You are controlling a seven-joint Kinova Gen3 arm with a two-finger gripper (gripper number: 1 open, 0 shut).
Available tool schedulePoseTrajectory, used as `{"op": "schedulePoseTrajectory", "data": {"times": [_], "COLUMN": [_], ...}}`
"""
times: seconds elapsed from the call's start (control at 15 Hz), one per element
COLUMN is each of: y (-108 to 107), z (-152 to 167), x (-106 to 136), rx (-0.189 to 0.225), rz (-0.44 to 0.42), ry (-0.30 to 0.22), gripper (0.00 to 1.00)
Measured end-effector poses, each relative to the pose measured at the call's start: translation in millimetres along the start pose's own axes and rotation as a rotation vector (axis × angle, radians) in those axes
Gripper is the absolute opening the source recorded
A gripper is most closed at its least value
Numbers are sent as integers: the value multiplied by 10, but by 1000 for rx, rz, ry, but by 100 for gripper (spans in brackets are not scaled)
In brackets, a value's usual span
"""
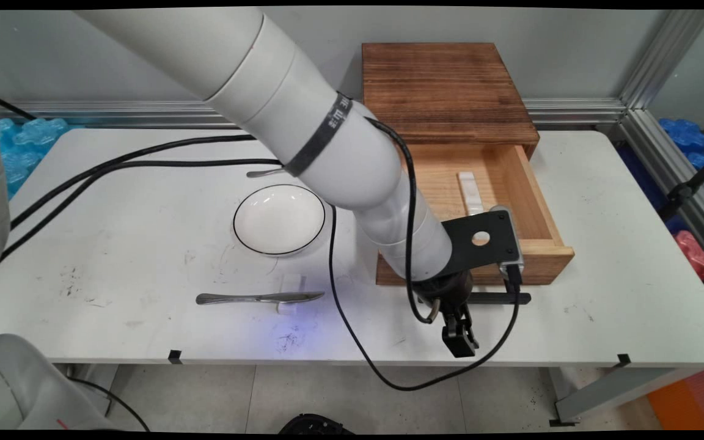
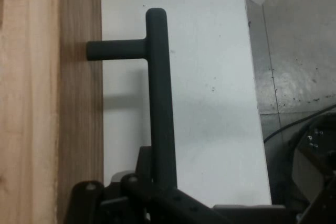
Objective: Open the drawer
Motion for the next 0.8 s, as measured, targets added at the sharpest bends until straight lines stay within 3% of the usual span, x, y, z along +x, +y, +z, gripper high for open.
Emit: {"op": "schedulePoseTrajectory", "data": {"times": [0.8], "y": [178], "z": [1], "x": [-8], "rx": [-24], "rz": [-3], "ry": [-2], "gripper": [100]}}
